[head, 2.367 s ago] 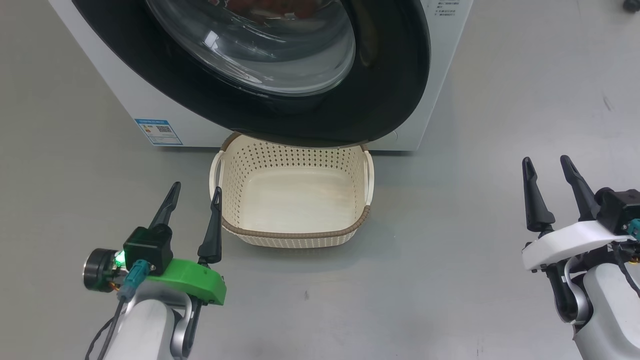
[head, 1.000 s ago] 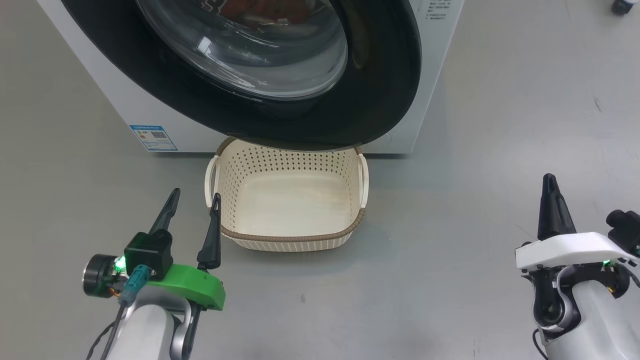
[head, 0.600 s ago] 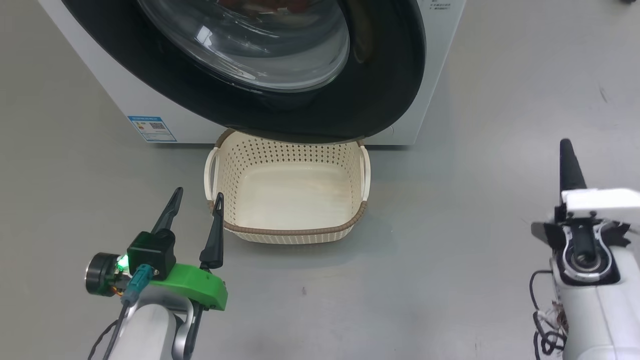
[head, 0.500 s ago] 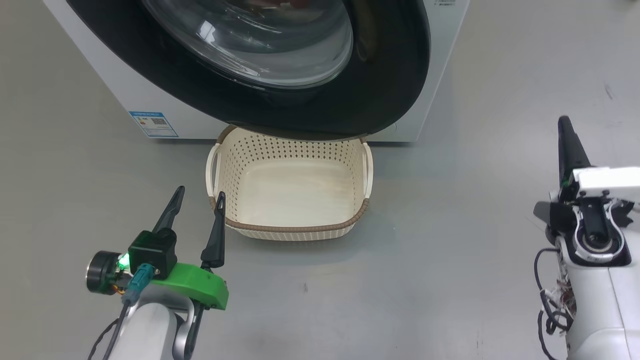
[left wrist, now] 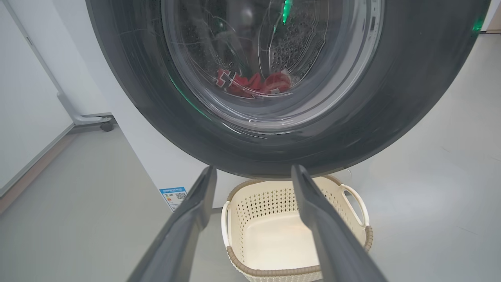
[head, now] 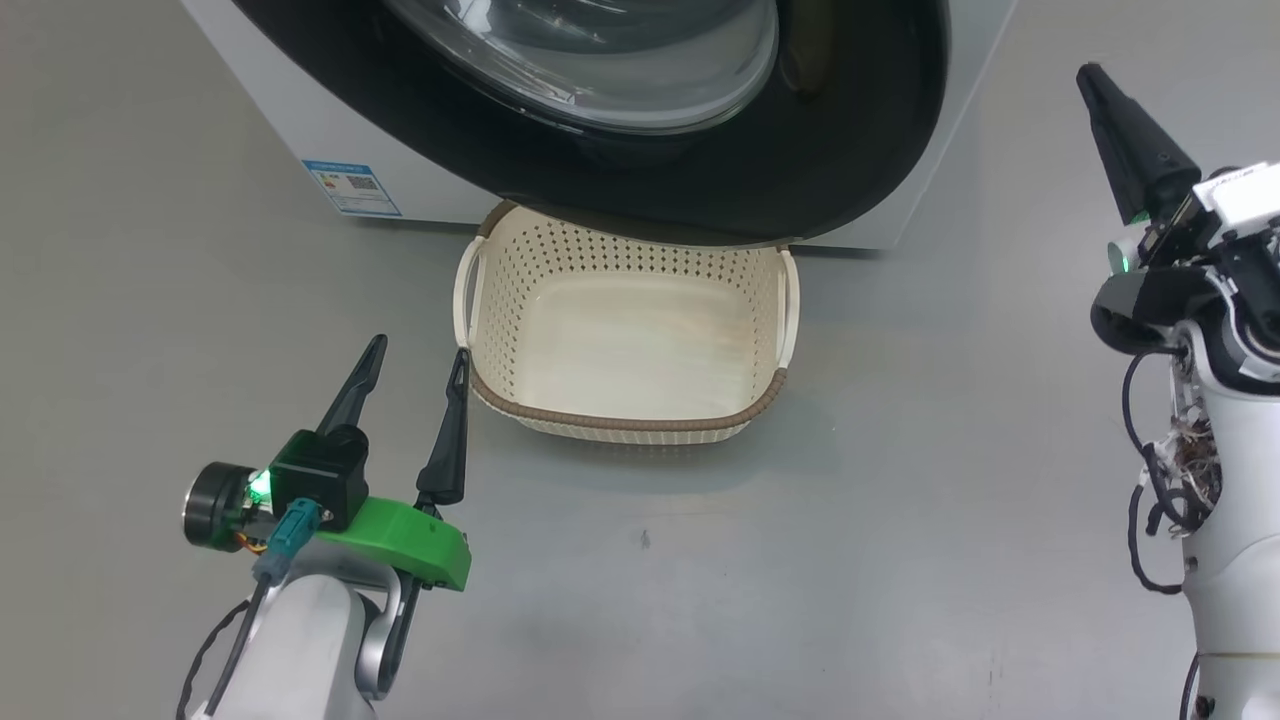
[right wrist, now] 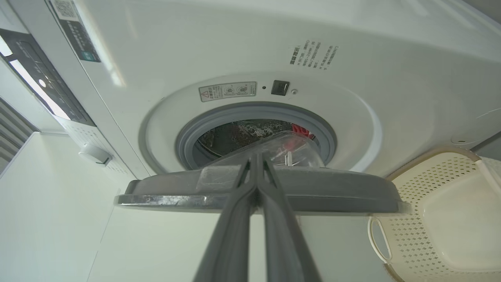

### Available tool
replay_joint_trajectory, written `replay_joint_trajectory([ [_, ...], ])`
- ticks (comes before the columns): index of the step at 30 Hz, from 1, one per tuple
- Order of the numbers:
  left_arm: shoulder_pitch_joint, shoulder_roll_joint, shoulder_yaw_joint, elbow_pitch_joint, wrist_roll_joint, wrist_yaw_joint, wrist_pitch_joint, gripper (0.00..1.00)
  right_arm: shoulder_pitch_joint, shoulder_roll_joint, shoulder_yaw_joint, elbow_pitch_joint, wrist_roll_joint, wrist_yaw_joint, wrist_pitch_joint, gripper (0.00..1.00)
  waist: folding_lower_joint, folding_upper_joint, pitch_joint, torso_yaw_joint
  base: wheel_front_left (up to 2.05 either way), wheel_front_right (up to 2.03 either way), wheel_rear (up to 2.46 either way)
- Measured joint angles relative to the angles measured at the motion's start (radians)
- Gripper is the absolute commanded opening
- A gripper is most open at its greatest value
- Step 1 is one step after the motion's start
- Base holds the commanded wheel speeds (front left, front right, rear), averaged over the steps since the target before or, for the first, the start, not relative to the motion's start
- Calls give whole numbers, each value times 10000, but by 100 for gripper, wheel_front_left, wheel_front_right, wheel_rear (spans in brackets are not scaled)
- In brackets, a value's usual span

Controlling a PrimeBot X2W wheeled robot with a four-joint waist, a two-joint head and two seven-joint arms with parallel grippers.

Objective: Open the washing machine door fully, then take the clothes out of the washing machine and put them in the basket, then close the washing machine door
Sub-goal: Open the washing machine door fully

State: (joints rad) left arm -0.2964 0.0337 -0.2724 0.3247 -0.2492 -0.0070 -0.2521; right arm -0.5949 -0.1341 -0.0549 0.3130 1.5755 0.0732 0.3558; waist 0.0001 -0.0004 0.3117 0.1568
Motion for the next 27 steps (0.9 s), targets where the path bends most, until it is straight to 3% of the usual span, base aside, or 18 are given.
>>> replay_joint_trajectory([
  [14, -236, -8, -253, -48, -190, 0, -2, 100, -1682, -585, 378, 631, 198, -832, 1452, 0, 0, 0, 519, 728, 0, 0, 0],
  [27, -317, -15, -368, -52, -384, 17, 0, 100, -2382, -731, 619, 1409, 263, -1045, 2161, 0, 0, 0, 620, 1073, 0, 0, 0],
])
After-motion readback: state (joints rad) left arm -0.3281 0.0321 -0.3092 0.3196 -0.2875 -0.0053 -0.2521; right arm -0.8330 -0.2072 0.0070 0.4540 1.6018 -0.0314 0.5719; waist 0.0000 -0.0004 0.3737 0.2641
